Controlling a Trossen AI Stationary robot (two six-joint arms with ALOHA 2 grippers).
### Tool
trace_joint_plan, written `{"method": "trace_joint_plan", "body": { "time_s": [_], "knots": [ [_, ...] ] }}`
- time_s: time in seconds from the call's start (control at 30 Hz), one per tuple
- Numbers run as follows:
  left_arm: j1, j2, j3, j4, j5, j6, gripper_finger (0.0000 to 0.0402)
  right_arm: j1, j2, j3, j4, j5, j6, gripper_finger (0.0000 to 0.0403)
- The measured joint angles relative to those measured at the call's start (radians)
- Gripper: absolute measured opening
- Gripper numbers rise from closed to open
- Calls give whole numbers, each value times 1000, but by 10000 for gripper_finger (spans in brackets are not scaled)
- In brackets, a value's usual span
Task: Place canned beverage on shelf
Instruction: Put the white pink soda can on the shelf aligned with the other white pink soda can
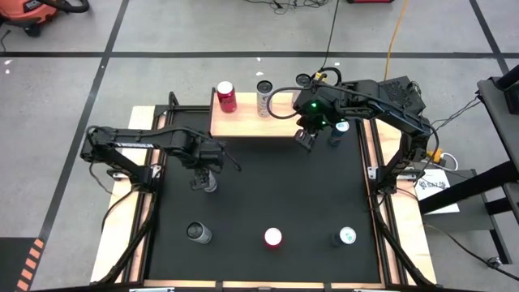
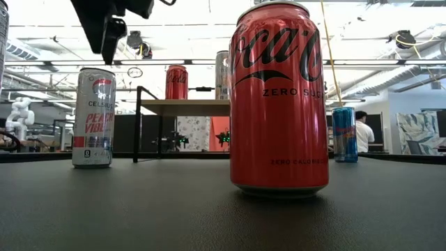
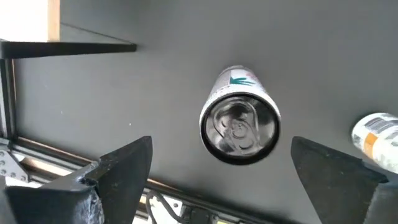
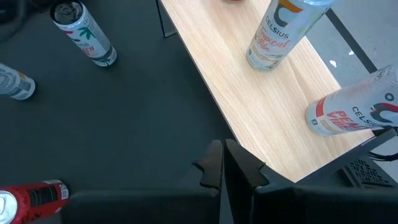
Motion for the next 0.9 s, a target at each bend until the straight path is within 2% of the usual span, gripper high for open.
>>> {"method": "trace_joint_plan", "body": {
  "time_s": [0.33, 0.53, 0.73, 0.9],
  "knots": [
    [-46, -145, 0, 65, -47, -82, 373, 0, 16, 0, 5, -1, 3, 0],
    [-22, -140, 0, 73, -60, -38, 373, 0, 16, 0, 6, -1, 3, 0],
    [2, -117, 0, 100, -31, -2, 373, 0, 16, 0, 5, -2, 3, 0],
    [17, -115, -79, 145, 23, -1, 373, 0, 16, 0, 5, -2, 3, 0]
  ]
}}
